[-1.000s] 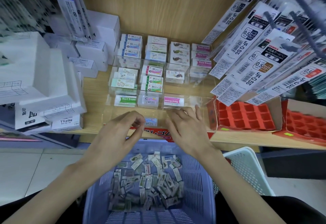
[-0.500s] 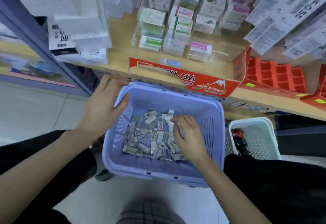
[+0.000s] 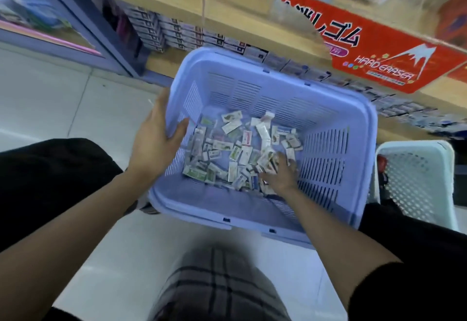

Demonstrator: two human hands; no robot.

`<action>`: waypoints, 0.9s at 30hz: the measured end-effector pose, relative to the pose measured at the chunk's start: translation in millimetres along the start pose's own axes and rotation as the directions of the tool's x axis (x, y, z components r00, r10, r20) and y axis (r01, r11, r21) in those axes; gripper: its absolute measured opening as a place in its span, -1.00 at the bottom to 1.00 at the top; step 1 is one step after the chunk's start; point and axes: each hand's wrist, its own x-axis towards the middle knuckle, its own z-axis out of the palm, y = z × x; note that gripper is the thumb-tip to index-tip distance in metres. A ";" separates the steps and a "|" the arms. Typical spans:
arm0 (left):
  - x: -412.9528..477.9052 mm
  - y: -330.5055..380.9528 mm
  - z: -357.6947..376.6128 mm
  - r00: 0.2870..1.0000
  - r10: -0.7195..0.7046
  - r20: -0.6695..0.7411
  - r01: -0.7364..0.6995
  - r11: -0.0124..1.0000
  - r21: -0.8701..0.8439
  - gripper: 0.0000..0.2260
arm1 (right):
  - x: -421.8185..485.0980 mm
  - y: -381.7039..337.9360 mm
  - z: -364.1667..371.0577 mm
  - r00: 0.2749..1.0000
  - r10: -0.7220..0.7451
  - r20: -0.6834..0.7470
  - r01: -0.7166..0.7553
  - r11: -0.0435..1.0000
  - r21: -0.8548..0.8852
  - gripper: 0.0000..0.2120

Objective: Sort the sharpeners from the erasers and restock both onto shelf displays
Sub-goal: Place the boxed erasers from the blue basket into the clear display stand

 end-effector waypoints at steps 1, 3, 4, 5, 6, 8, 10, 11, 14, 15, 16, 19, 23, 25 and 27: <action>-0.4 0.8 0.4 1.000 0.004 -0.009 -0.004 1.000 0.027 -0.45 | 2.4 -1.2 -0.8 1.000 -0.001 0.007 0.001 1.000 -0.019 -0.18; -2.2 3.3 1.8 0.999 0.029 -0.027 -0.026 0.994 0.110 -0.44 | 5.4 -3.2 4.3 0.999 -0.026 0.023 0.028 0.997 -0.066 -0.14; -2.9 4.4 2.1 0.999 0.033 -0.034 -0.028 0.989 0.144 -0.43 | 5.0 -4.2 9.0 0.998 -0.041 0.040 0.043 0.998 -0.054 -0.15; -2.6 4.3 2.5 0.999 0.034 -0.041 -0.027 0.986 0.161 -0.42 | 1.9 -8.4 11.7 0.996 -0.057 0.071 0.058 0.998 -0.013 -0.18; -1.7 3.2 2.8 0.998 0.031 -0.048 -0.023 0.986 0.165 -0.42 | 0.4 -11.5 14.5 0.991 -0.078 0.104 0.076 0.997 0.024 -0.22; -0.3 1.1 2.1 0.999 0.014 -0.047 -0.007 0.988 0.157 -0.43 | -2.5 -17.2 15.7 0.975 -0.108 0.192 0.106 0.994 0.017 -0.23; 0.2 -1.1 1.3 0.999 0.011 -0.047 -0.004 0.989 0.151 -0.44 | -3.6 -20.1 16.5 0.961 -0.112 0.254 0.115 0.993 0.004 -0.16; -0.2 -1.2 1.0 0.999 0.010 -0.048 -0.003 0.989 0.146 -0.44 | -5.9 -21.6 16.9 0.959 -0.108 0.263 0.106 0.994 0.020 -0.13; -1.0 -1.0 1.5 0.999 0.010 -0.046 -0.004 0.991 0.137 -0.45 | -12.2 -29.6 21.1 0.971 -0.094 0.219 0.105 0.994 -0.039 -0.08; -1.3 -1.0 1.8 0.999 0.013 -0.046 -0.007 0.991 0.132 -0.45 | -14.0 -34.8 21.4 0.979 -0.075 0.188 0.089 0.994 -0.068 -0.11; -1.0 -1.3 2.3 0.999 0.013 -0.048 -0.007 0.992 0.128 -0.45 | -14.1 -39.4 23.6 0.986 -0.048 0.159 0.060 0.996 -0.068 -0.16; -1.1 -2.0 3.0 0.999 0.010 -0.053 -0.004 0.993 0.120 -0.46 | -13.4 -47.0 28.9 0.988 0.027 0.152 -0.043 0.994 0.105 -0.29; -1.2 -1.9 3.2 0.998 0.014 -0.056 -0.008 0.994 0.108 -0.47 | -19.5 -47.8 21.3 0.995 0.027 0.101 -0.062 0.930 0.362 -0.47; -1.4 -1.2 2.1 0.999 0.008 -0.054 -0.002 0.993 0.114 -0.46 | -25.0 -48.0 13.4 0.998 -0.007 0.065 -0.016 0.939 0.345 -0.50; -1.9 0.0 0.4 0.999 0.020 -0.048 -0.013 0.991 0.134 -0.45 | -31.7 -49.9 3.6 0.997 -0.043 0.069 0.020 0.950 0.310 -0.56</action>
